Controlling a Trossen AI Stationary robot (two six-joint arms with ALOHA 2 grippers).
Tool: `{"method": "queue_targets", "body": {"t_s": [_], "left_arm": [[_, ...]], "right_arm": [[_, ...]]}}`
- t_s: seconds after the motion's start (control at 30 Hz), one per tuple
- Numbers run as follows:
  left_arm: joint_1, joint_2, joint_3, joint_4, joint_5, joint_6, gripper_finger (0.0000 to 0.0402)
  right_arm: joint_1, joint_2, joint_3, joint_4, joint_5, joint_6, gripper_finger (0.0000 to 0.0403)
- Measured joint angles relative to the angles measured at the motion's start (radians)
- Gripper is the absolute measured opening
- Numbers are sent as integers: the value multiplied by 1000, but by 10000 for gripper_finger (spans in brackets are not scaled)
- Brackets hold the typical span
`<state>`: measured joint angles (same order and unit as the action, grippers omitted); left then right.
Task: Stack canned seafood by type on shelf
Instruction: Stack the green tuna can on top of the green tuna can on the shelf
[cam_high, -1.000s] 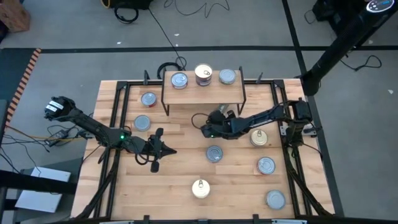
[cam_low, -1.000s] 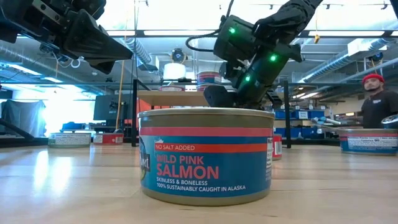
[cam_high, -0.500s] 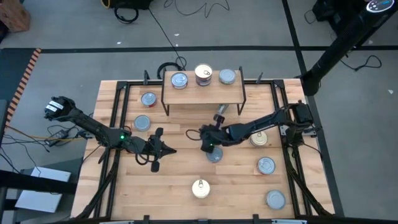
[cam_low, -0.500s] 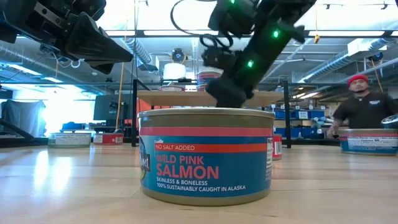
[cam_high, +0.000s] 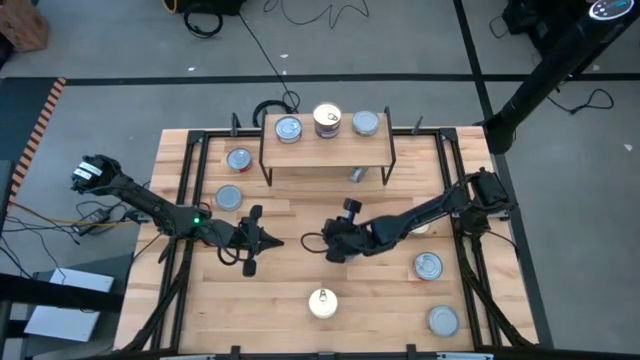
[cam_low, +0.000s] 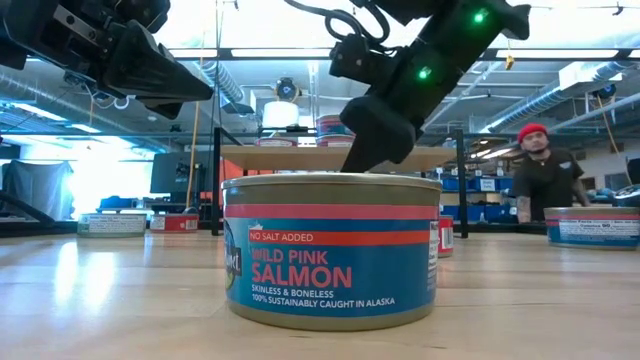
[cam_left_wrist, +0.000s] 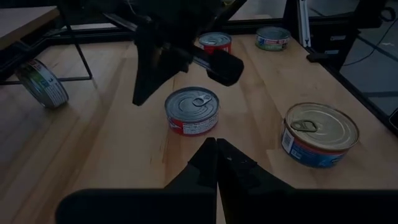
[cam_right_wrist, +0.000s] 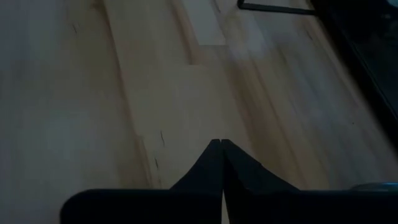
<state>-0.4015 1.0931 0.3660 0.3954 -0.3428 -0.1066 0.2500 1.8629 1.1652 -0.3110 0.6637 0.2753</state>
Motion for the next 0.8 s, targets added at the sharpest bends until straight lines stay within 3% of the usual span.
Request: {"method": "queue_targets", "body": {"t_s": [0.33,0.53,0.6,0.7,0.8], "left_arm": [[0,0,0,2,-4,1,6],[0,0,0,-1,-4,1,6],[0,0,0,-2,-4,1,6],[0,0,0,-2,-4,1,6],[0,0,0,-3,-4,1,6]], "right_arm": [[4,0,0,18,23,3,25],[4,0,0,143,5,-45,36],[-9,0,0,221,-22,-71,34],[-45,0,0,297,-172,-69,29],[-65,0,-5,311,-133,9,14]]}}
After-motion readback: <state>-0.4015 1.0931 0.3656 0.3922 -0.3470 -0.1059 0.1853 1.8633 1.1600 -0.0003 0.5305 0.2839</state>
